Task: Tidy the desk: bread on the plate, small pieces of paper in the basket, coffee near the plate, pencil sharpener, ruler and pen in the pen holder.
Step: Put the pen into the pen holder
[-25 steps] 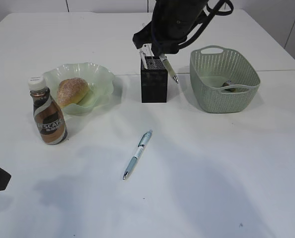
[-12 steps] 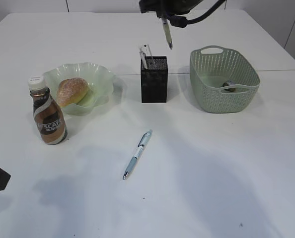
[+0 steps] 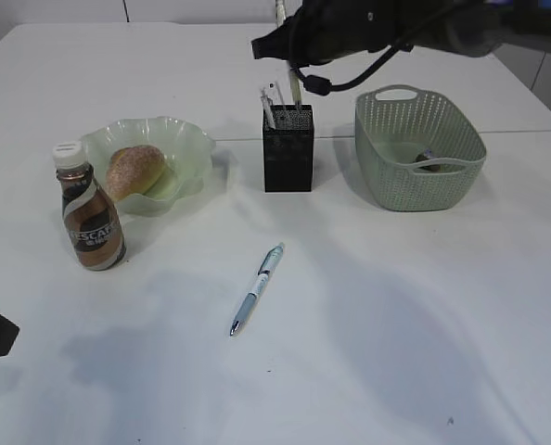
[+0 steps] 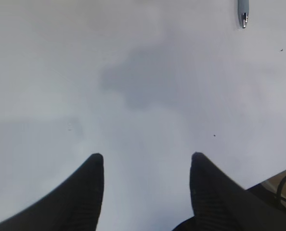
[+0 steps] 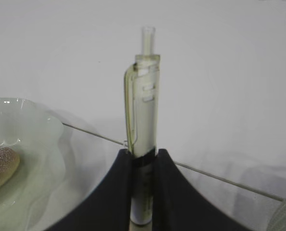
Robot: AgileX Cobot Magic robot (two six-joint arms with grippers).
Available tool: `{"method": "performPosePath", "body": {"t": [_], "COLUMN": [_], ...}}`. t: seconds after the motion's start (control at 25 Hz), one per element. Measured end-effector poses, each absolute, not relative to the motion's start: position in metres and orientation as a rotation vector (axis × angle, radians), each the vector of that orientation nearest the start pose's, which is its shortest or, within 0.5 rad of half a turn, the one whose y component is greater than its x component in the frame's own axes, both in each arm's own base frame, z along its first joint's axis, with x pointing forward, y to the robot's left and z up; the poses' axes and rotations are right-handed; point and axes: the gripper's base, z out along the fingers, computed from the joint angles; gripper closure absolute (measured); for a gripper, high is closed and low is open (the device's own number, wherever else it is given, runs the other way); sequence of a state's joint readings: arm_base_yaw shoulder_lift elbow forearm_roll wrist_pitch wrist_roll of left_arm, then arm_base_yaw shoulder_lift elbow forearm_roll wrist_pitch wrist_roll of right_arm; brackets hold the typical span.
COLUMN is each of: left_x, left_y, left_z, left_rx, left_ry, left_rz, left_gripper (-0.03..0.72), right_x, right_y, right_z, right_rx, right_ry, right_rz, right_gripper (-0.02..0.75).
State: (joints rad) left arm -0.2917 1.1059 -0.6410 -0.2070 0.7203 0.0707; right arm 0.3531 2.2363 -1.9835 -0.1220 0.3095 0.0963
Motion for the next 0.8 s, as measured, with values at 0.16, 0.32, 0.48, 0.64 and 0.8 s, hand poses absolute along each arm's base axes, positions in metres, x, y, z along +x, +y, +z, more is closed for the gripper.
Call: {"method": "performPosePath", "body": {"t": [0.16,0.32,0.48,0.64,0.8], "left_x": [0.180,0.180,0.180,0.180,0.180], "left_y": [-0.066,-0.066,-0.066,-0.066,-0.066], "left_z": [0.241,0.241,0.241,0.241,0.241], "left_rx": [0.332,0.336,0.336,0.336,0.336], "left_ry": [2.656,2.655,2.655,2.655,2.655], "left_rz": [-0.285,-0.280,-0.280,-0.280,-0.280], "left_gripper": [0.287,0.287,0.287,0.287,0.287], "right_x": [0.511,0.514,0.519,0.524,0.530], "right_y": [0.185,0.187,0.185,0.180,0.174], "right_z": [0.245,0.239,0.235,0.232,0.223], "right_rx": [-0.359,-0.359,-0.357,-0.349,-0.339], "right_ry": [2.000,1.981,1.939,1.894,1.879], "right_rz": [0.179,0.185,0.184,0.181,0.177], "right_gripper": [0.646,0.646,0.646,0.646,0.646]}}
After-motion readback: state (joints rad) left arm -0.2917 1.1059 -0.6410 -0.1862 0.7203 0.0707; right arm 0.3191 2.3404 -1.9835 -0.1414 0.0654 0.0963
